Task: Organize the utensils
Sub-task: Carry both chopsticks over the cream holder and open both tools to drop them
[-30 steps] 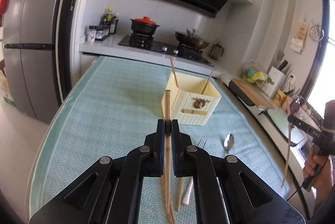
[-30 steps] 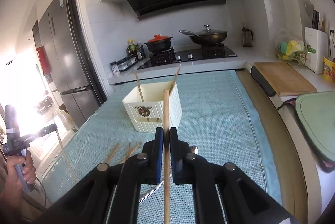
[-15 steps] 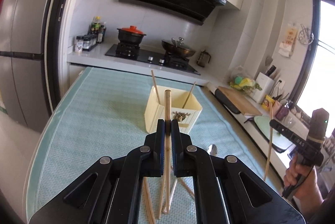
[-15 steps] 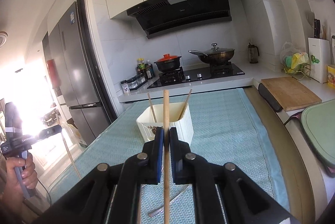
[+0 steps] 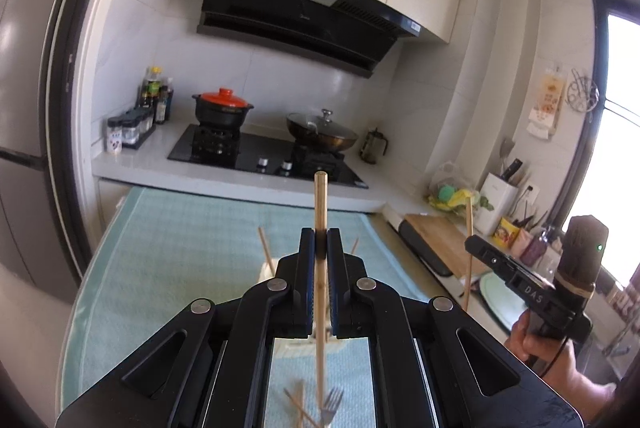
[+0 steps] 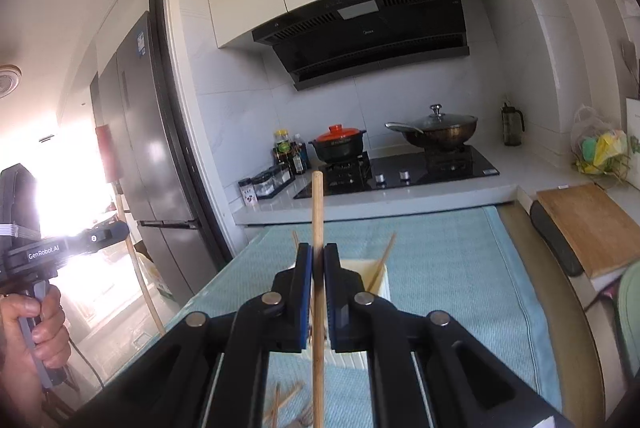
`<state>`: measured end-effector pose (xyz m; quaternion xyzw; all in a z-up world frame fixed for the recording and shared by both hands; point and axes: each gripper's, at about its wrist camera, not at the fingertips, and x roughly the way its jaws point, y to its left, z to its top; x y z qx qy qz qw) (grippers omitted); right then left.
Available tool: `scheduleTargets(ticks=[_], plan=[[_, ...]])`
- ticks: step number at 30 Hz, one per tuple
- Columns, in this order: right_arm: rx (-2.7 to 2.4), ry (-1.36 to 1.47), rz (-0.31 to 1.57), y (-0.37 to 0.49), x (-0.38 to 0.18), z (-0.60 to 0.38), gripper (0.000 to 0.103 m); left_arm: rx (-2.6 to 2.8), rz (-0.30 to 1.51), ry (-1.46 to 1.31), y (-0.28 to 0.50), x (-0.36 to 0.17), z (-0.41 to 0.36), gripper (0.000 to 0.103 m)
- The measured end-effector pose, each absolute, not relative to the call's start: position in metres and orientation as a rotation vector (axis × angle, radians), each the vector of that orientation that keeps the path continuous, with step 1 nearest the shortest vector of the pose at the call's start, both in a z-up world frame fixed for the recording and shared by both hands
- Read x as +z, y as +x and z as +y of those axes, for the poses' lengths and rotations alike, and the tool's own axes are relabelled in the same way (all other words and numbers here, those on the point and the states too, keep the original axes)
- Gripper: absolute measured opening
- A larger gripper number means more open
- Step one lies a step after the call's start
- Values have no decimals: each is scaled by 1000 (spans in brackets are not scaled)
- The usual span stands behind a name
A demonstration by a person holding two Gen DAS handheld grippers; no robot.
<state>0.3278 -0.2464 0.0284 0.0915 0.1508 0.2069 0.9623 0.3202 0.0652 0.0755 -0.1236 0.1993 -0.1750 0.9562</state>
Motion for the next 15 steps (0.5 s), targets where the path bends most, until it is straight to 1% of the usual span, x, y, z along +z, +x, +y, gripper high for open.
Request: scheduleTargets(ticks=[4,7,11,15], plan=[[433,158,247,382,56,-224,6,-342,374,-249,369,95,55,4],[436,139,208,419,65,-207,6,-319,350,-221,400,98,42,4],[433,135,182,463,57,-192,6,-300,351,-180,437,87,23,4],[428,126,209,500,32,-181,6,-293,396,-175,468,58,11,4]])
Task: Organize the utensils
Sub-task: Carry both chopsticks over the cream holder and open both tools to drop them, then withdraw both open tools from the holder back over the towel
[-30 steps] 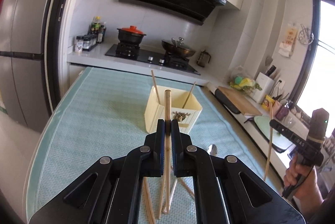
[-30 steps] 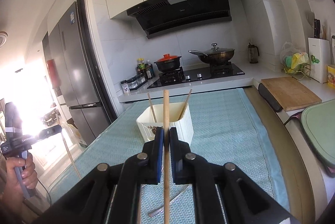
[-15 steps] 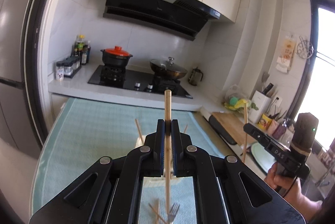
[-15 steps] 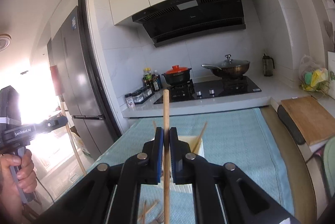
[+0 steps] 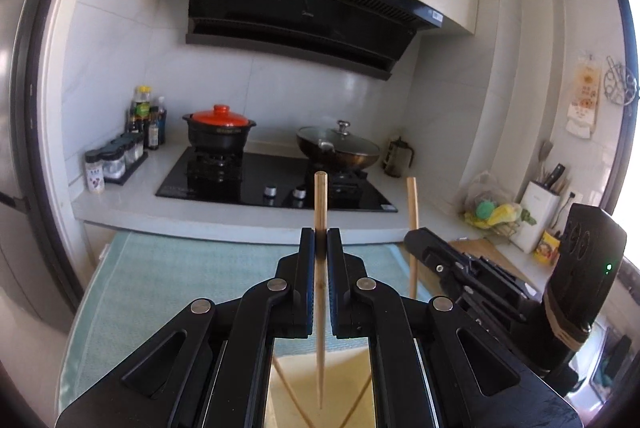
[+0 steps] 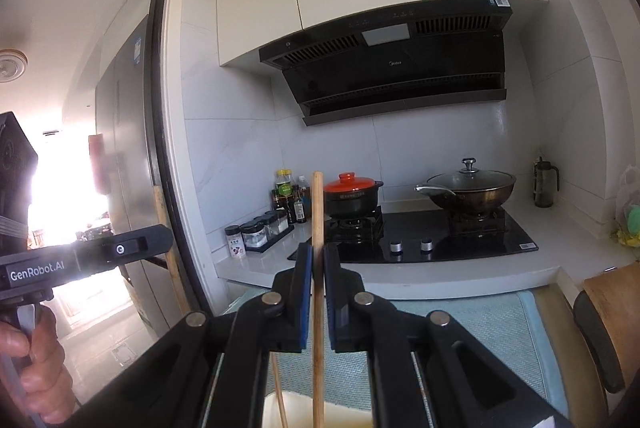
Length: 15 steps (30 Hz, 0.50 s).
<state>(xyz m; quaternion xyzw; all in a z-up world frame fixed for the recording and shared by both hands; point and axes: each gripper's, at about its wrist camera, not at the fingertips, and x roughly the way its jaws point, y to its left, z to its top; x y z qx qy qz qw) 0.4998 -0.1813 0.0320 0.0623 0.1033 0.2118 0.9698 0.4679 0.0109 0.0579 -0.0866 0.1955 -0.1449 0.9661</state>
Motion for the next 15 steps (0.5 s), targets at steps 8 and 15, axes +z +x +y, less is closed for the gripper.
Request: scheduleTargets(ticks=[8,15], plan=[[457,96,377,523,-26,-171,6,-271,534,-153,494,-9,0,4],[411,73,541,509,-60,-177,22,-218,647,-155,478,-38,4,54]])
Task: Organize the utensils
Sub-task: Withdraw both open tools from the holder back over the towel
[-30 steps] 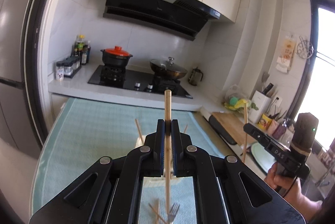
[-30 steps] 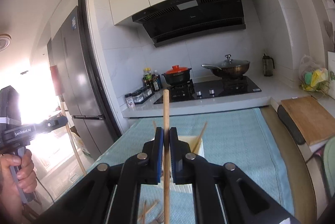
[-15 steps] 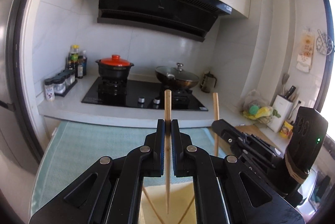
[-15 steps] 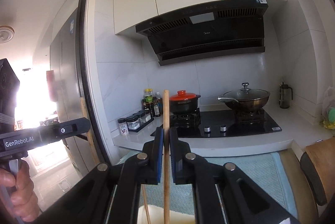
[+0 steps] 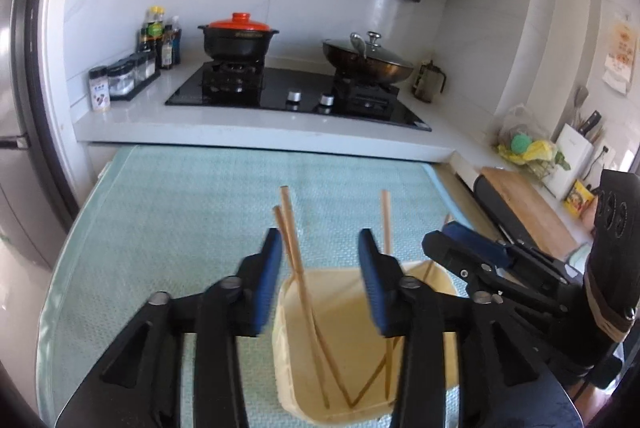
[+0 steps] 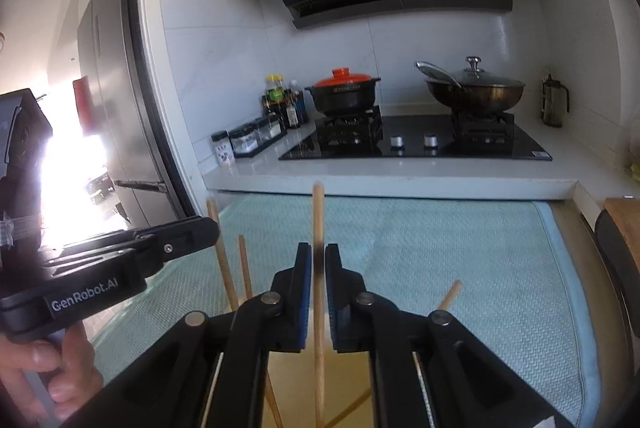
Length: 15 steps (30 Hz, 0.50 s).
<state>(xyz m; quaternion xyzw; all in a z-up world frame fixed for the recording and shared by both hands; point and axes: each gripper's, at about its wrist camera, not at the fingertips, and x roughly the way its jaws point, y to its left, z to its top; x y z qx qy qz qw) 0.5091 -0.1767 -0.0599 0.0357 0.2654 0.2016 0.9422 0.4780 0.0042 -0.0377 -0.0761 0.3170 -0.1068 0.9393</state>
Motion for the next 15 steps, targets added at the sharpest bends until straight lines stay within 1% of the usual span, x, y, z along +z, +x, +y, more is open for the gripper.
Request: scheduleTargets(ticks=[1,2,3,5,6,7,8,11,13,15], plan=[[401,70,546,504,-61,-181,39,-213,645,-160,469,-34,8,62],[393,74,540,497,-58,-186,45,-215,635,-159,457,-28,12,69],[387,73,529,488,-52,-191,49,-215,623,-147,444,-21,16,74],[380,45,506,468,-34,-200,50,-191,586,-107,414,-4,24,96],[364,21,494,457,-23,-204,54,-176,565,-88,399,5,29,100],[348,-3,478,444,-11,-208,60,-167,539,-70,380,14,34,101],[337,-24,462,429,1,-212,62,-161,519,-53,364,22,38,103],[322,-70,419,380,31,-226,69,-111,482,7,314,33,49,103],[310,-95,408,348,43,-235,76,-82,479,43,283,29,55,103],[298,-112,409,316,46,-244,78,-66,499,53,256,15,58,103]])
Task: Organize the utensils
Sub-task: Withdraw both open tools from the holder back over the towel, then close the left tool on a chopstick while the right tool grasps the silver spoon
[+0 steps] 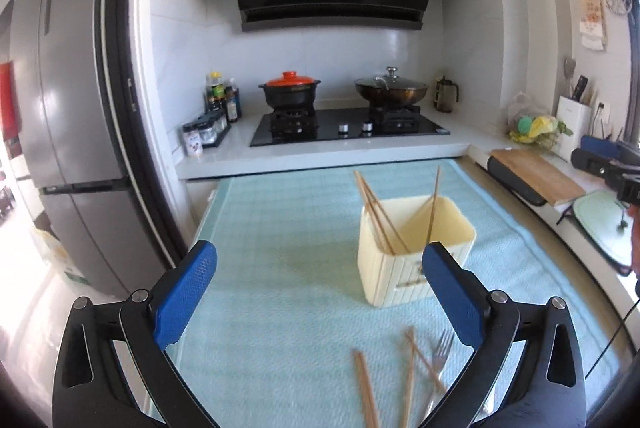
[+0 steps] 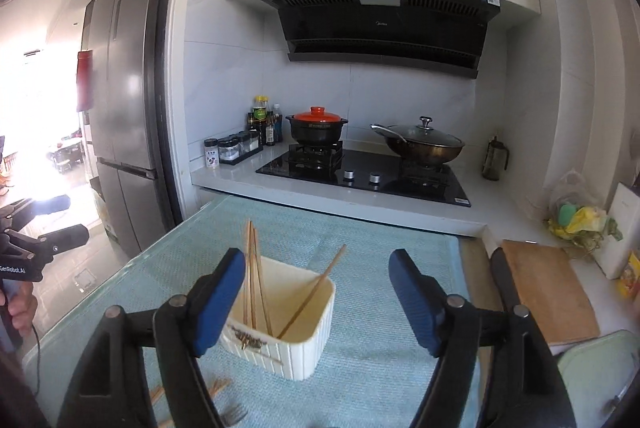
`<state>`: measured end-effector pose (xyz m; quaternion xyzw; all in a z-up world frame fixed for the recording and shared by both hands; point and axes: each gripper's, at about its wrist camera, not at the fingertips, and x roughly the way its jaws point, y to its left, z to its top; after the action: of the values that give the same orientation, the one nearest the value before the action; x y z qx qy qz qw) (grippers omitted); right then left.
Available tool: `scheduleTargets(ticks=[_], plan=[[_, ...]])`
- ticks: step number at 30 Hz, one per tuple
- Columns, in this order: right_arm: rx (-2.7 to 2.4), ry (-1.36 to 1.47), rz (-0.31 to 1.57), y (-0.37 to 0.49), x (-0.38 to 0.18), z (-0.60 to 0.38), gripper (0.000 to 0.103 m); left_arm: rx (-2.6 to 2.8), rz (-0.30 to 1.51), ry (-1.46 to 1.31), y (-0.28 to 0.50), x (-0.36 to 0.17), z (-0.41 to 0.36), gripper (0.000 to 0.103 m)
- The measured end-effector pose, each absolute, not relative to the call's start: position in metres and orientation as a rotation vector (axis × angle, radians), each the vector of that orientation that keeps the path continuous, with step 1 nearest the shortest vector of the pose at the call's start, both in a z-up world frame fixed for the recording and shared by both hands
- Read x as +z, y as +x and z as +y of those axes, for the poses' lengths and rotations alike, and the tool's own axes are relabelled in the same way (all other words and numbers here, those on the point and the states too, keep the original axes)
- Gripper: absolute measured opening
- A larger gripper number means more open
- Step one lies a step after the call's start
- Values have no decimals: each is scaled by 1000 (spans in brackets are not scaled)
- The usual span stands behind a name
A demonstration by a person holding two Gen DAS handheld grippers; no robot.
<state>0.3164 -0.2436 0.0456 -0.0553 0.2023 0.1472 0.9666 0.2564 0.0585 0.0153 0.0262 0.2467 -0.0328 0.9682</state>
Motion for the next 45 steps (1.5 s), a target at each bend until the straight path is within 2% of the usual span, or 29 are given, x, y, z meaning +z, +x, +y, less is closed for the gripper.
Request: scheduleTargets(ticks=[9,15,28,45], plan=[[137,-131,455,195,-29,-267,78,-104,680,15,173,-89,48,103],[31,-58,469,148,-92,-270,78,-74,774,-54,154,-137,42,103],[45,-36,504,131,-143,-251,78,-23,796,-129,151,-162,63,102],[82,-43,550,126,-152,-243,78,-12,911,-81,218,-197,73,102]])
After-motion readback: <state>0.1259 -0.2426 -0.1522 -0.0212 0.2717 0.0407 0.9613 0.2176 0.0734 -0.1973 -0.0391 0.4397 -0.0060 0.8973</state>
